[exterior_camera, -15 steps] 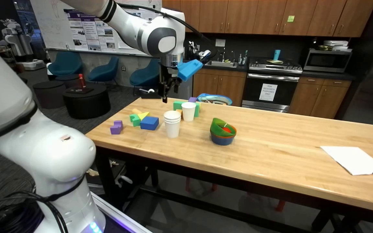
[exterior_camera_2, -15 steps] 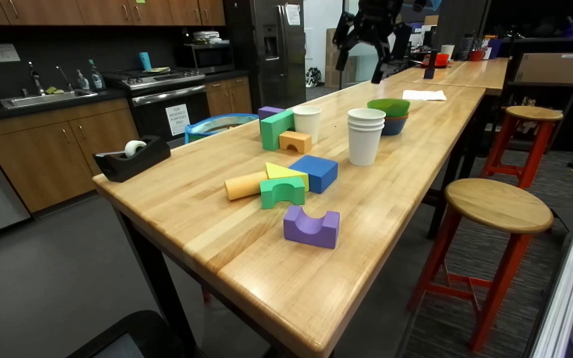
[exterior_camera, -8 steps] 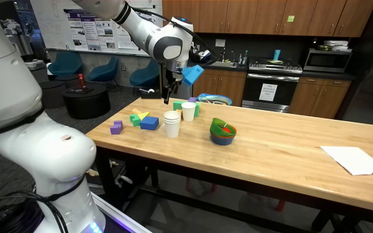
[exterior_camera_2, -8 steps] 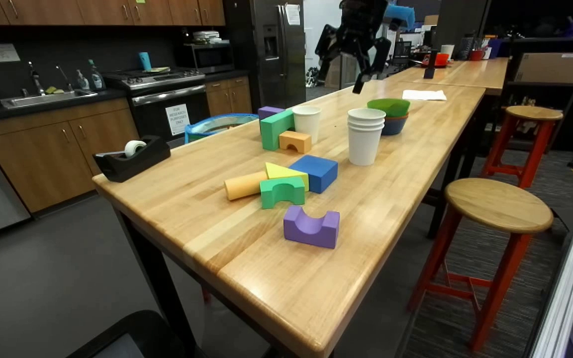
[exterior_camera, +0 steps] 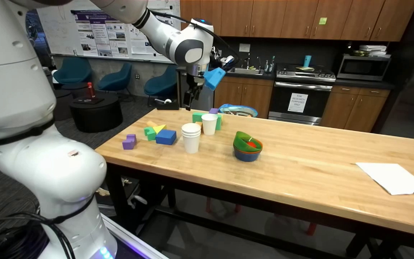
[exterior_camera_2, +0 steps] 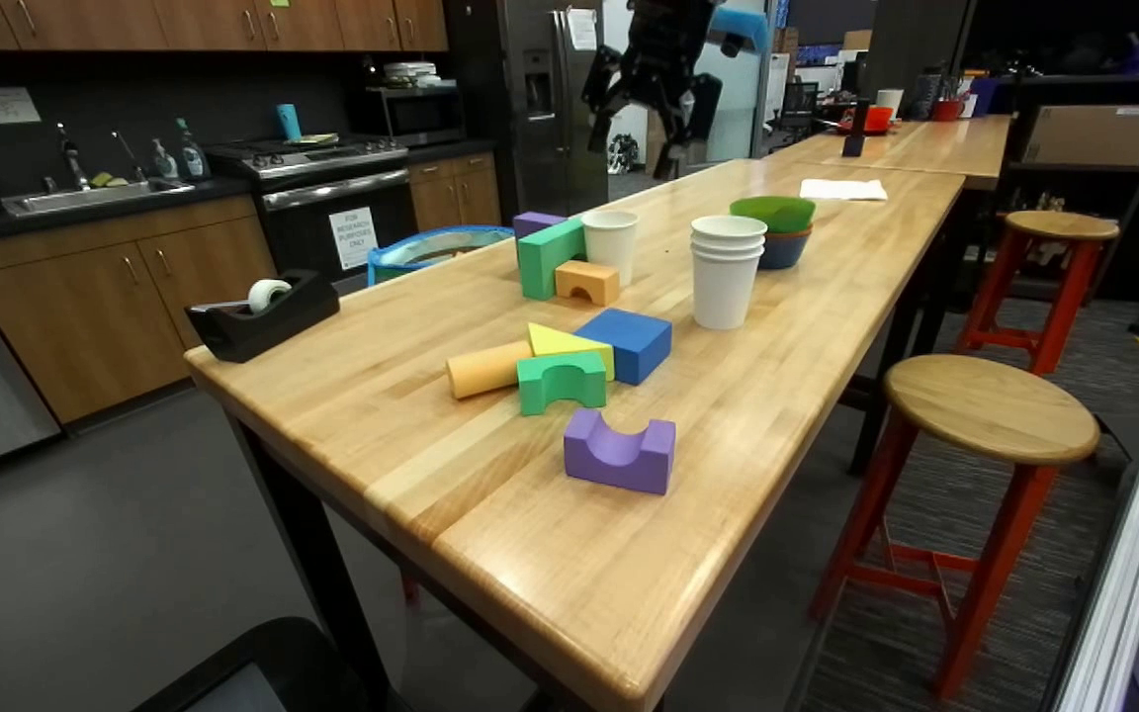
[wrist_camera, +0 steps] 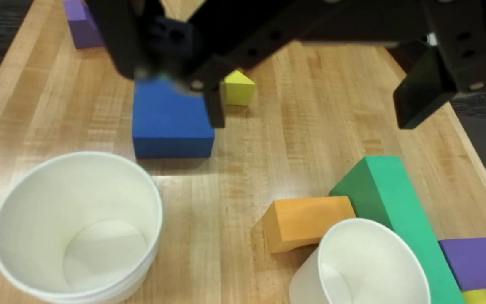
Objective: Stack up the white paper cups
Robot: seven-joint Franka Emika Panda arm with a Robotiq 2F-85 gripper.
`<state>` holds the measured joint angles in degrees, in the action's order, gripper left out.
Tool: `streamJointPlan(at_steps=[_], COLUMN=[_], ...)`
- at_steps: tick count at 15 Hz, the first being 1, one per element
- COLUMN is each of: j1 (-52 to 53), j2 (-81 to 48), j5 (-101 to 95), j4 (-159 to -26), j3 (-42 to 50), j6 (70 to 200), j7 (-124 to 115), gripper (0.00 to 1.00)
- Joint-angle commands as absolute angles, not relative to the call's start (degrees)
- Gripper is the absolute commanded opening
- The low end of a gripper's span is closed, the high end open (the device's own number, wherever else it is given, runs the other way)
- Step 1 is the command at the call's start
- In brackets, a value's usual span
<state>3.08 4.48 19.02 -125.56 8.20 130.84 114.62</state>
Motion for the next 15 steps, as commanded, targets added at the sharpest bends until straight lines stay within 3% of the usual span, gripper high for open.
streamJointPlan(at_steps=[1,6,15], j1=[0.6,-2.5,-4.3], j2=[-0.5,-3.6,-4.8], j5=[13.8,12.9,13.4], j4=[-119.1,-114.1,-114.1], j3=[7.0,6.8,5.7], j6=[124.0,116.4,118.9], j7=[117.9,126.7,128.9], gripper=[1.00,1.00,1.00])
